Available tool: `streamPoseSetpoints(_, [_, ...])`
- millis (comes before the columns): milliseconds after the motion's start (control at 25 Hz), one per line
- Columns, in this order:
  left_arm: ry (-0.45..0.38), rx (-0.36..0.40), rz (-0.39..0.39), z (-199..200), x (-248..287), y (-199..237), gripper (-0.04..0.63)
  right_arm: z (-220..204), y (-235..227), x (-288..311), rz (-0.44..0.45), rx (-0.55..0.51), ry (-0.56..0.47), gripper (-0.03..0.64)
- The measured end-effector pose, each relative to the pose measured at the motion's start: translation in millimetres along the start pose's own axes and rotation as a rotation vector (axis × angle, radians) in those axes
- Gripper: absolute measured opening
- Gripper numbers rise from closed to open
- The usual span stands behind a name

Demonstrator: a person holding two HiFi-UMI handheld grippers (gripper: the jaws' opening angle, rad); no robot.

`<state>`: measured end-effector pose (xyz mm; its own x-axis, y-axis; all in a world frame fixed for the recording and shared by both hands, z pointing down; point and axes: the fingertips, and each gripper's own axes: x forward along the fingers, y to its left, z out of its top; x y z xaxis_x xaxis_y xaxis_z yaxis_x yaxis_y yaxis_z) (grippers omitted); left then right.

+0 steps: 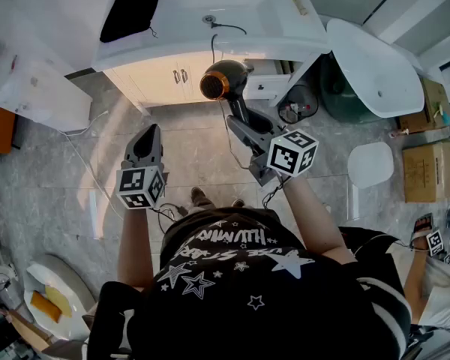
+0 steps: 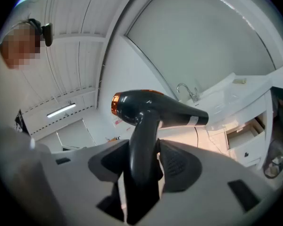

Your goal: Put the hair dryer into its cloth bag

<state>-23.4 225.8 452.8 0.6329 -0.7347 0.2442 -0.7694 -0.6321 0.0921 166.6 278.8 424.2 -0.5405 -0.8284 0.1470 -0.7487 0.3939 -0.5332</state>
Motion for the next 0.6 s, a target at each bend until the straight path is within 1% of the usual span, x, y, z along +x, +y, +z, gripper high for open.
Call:
streamPoseSetpoints(240, [-0.005, -0.007, 0.002, 0.7, -3.5, 17.0, 0.011, -5.0, 7.2, 14.2, -0.002, -0.008, 0.017, 0.202])
streamPoseSetpoints(480, [0.023, -0.021, -0.005, -5.6, -2.5, 40.7, 0.011, -5.2, 10.4, 42.7, -0.003, -0.005, 0.026, 0.202])
streamPoseSetpoints(600, [0.021, -0.015, -0.012, -4.5, -0.3, 55.1, 0.011, -4.9, 10.0, 57.6, -0.011, 0.001, 0.025, 0.202])
